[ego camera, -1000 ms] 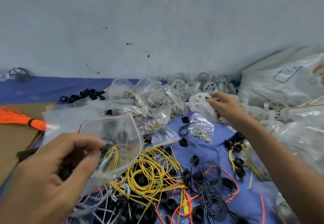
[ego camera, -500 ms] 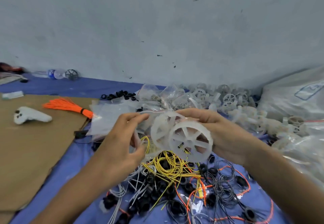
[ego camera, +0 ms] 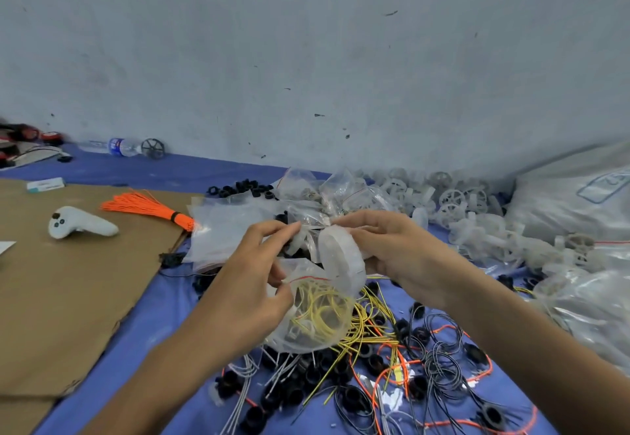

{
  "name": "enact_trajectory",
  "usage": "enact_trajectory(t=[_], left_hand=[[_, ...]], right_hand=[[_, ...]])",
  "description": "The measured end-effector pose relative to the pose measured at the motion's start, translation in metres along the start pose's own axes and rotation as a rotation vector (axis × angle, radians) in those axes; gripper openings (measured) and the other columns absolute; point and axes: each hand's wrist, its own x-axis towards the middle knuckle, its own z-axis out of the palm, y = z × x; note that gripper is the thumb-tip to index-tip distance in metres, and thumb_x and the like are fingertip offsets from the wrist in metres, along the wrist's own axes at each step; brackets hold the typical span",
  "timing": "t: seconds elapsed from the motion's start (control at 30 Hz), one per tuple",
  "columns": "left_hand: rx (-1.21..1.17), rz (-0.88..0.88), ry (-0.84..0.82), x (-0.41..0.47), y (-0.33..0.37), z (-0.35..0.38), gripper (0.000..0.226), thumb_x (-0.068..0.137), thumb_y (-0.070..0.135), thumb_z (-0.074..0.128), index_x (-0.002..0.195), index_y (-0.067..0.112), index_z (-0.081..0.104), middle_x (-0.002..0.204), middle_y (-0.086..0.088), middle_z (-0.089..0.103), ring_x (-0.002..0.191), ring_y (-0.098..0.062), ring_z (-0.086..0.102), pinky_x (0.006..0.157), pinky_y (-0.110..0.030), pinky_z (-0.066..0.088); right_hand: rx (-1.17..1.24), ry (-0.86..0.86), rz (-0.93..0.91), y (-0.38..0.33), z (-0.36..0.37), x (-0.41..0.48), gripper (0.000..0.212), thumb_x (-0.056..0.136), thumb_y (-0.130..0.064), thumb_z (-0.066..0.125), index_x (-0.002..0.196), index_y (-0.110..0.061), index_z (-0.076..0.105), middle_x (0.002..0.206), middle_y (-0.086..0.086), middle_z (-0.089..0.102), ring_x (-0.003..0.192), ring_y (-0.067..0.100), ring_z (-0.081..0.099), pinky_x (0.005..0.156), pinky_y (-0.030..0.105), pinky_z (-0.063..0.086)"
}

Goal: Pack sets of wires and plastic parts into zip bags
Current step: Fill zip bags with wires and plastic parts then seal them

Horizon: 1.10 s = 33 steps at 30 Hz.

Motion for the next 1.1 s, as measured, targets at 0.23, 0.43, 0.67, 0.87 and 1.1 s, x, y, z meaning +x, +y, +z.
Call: enact_trajectory(t=[0.23, 0.43, 0.67, 0.87, 1.1], left_hand=[[0.183, 0.003, -0.005, -0.046, -0.006, 0.02, 0.041, 0.087, 0.039, 0.068, 0.105, 0.049, 0.033, 0.104, 0.031, 0.039, 0.097, 0.007, 0.045, 0.069, -0.012, 0.038], [0.363, 0.082, -0.074, -0.051, -0.005, 0.022, 0.037, 0.078, 0.012, 0.077, 0.087, 0.032, 0.047, 0.082, 0.016, 0.05, 0.059, -0.005, 0.045, 0.051, -0.009, 0.029], [0.316, 0.071, 0.013, -0.048, 0.002, 0.021, 0.014, 0.087, 0.023, 0.062, 0.096, 0.034, 0.06, 0.089, 0.017, 0.053, 0.07, -0.008, 0.057, 0.054, -0.03, 0.049], [0.278, -0.048, 0.093, -0.042, 0.005, 0.014, 0.026, 0.08, 0.015, 0.077, 0.095, 0.033, 0.067, 0.088, 0.021, 0.059, 0.067, 0.001, 0.06, 0.054, -0.031, 0.052], [0.194, -0.094, 0.125, -0.026, 0.007, 0.008, 0.023, 0.085, 0.02, 0.07, 0.099, 0.039, 0.067, 0.088, 0.024, 0.058, 0.082, 0.008, 0.057, 0.065, -0.013, 0.044]], right_hand=[[0.318, -0.015, 0.103, 0.033, -0.009, -0.04, 0.026, 0.085, -0.016, 0.067, 0.106, -0.001, 0.07, 0.105, 0.018, 0.071, 0.087, 0.023, 0.07, 0.071, 0.026, 0.058], [0.506, -0.16, 0.287, 0.062, 0.005, -0.064, 0.032, 0.084, 0.01, 0.051, 0.109, 0.005, 0.07, 0.119, 0.024, 0.067, 0.103, 0.031, 0.069, 0.082, 0.033, 0.059], [0.748, 0.037, 0.275, 0.062, 0.041, -0.038, 0.057, 0.086, 0.015, 0.048, 0.139, -0.007, 0.049, 0.143, 0.011, 0.05, 0.116, 0.028, 0.064, 0.1, 0.04, 0.052], [0.723, 0.059, 0.189, 0.055, 0.051, -0.035, 0.037, 0.088, 0.013, 0.048, 0.124, 0.008, 0.055, 0.129, 0.029, 0.056, 0.111, 0.023, 0.065, 0.097, 0.035, 0.054], [0.18, 0.081, -0.075, 0.045, 0.023, -0.032, 0.024, 0.088, -0.006, 0.054, 0.095, -0.013, 0.076, 0.095, 0.014, 0.073, 0.077, 0.021, 0.068, 0.065, 0.029, 0.056]])
